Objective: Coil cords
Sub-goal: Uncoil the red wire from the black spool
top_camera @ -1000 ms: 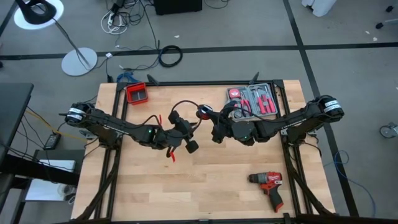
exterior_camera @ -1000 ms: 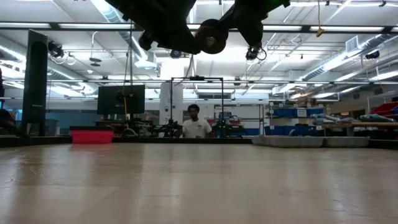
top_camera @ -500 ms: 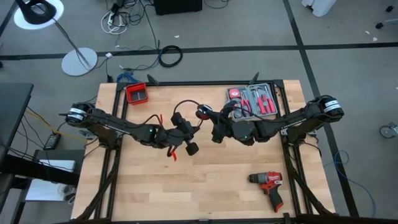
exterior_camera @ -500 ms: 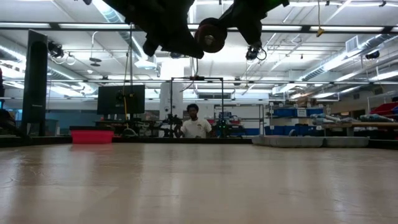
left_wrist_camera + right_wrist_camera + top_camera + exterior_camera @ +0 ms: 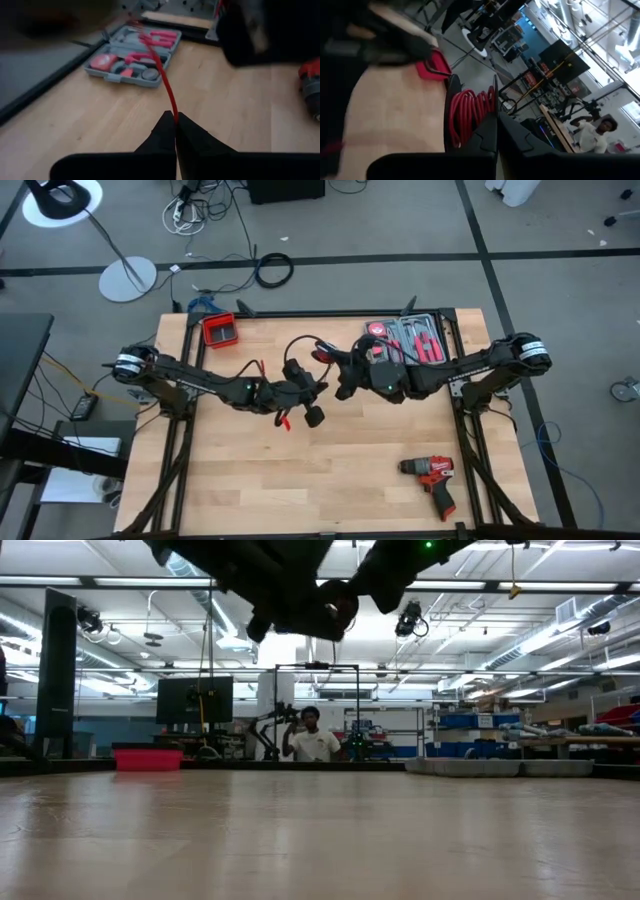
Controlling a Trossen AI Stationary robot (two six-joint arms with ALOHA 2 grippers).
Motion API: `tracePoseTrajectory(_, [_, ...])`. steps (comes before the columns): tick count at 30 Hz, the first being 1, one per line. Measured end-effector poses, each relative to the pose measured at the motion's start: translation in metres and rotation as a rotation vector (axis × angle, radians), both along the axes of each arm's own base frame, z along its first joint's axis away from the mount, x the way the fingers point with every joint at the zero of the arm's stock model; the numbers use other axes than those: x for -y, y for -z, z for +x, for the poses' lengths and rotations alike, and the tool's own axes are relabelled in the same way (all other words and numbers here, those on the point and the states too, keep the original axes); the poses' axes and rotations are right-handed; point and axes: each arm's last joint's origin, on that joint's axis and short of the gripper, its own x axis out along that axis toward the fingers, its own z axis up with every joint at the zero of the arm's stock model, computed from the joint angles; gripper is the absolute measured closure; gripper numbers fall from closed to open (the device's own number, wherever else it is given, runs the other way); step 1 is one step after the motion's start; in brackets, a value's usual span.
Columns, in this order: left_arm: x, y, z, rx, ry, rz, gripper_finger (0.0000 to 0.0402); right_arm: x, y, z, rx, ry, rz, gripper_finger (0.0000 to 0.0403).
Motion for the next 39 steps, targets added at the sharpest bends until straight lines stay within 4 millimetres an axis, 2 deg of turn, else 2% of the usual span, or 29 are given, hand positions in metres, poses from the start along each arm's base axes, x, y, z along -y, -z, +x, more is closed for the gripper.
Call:
tracePoseTrajectory(4, [-0.002, 0.012, 0.005, -0.037, -0.007, 0.001, 0.0401, 0.003, -0.001, 0.000, 0.006, 0.009, 0.001, 0.0403])
tracePoseTrajectory(8, [-0.003, 0.013, 0.004, -0.062, -0.036, 0.046, 0.0401, 0.000, 0.002, -0.001, -0.031, 0.008, -0.010, 0.0403])
tracePoseTrajectory(15, [-0.011, 0.015, -0.013, -0.225, -0.107, 0.115, 0.0401, -0.017, 0.005, -0.005, -0.080, 0.032, -0.052, 0.0403])
tracePoseTrajectory(20, [-0.014, 0.009, -0.026, -0.295, -0.174, 0.178, 0.0401, -0.027, 0.007, -0.007, -0.092, 0.024, -0.047, 0.0403])
tracePoseTrajectory(23, [-0.016, 0.001, -0.032, -0.337, -0.206, 0.215, 0.0401, -0.032, 0.011, -0.009, -0.114, 0.014, -0.033, 0.0403])
tracePoseTrajectory(31, [-0.015, -0.039, -0.046, -0.312, -0.221, 0.277, 0.0401, -0.033, 0.028, -0.017, -0.221, 0.050, 0.032, 0.0403])
tracePoseTrajectory(39, [-0.005, -0.066, -0.047, -0.234, -0.147, 0.250, 0.0401, -0.021, 0.034, -0.018, -0.248, 0.103, 0.065, 0.0403])
